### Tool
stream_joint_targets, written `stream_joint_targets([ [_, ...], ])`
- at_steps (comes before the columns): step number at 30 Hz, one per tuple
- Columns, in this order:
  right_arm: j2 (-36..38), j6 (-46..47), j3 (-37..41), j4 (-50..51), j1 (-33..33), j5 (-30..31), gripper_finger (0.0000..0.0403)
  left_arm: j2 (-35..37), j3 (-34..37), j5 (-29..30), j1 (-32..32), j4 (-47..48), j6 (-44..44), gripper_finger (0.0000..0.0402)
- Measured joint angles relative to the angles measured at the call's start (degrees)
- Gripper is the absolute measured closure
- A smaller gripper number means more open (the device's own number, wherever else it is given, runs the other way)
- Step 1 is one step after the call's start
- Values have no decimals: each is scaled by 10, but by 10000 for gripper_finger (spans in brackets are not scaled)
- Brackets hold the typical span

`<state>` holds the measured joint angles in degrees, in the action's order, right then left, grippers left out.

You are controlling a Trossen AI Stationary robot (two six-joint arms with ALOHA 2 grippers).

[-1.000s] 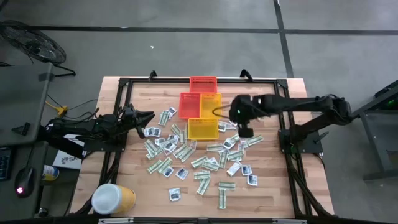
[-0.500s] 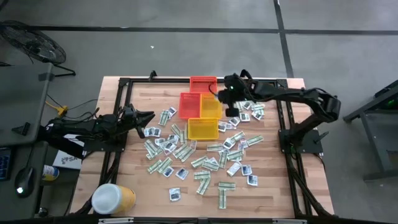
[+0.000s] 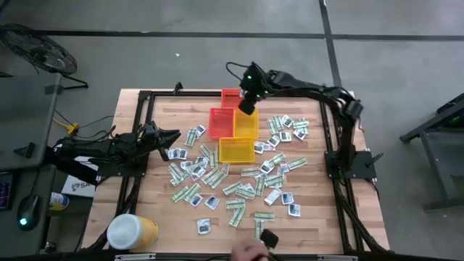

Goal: Pick & Place First Aid Supplies
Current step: Put the alcohol pad into the top orange bin

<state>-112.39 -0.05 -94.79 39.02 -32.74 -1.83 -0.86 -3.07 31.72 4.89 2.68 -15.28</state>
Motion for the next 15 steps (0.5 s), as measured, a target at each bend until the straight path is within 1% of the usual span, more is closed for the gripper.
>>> stream_joint_targets([
  [4, -65, 52, -85, 50, -7, -16, 403, 0, 0, 0, 0, 0, 0, 328],
  [8, -120, 125, -150, 85, -12, -15, 403, 0, 0, 0, 0, 0, 0, 328],
  [11, -148, 168, -178, 99, -15, -18, 403, 0, 0, 0, 0, 0, 0, 328],
  [15, -165, 212, -183, 100, -20, -32, 403, 0, 0, 0, 0, 0, 0, 328],
])
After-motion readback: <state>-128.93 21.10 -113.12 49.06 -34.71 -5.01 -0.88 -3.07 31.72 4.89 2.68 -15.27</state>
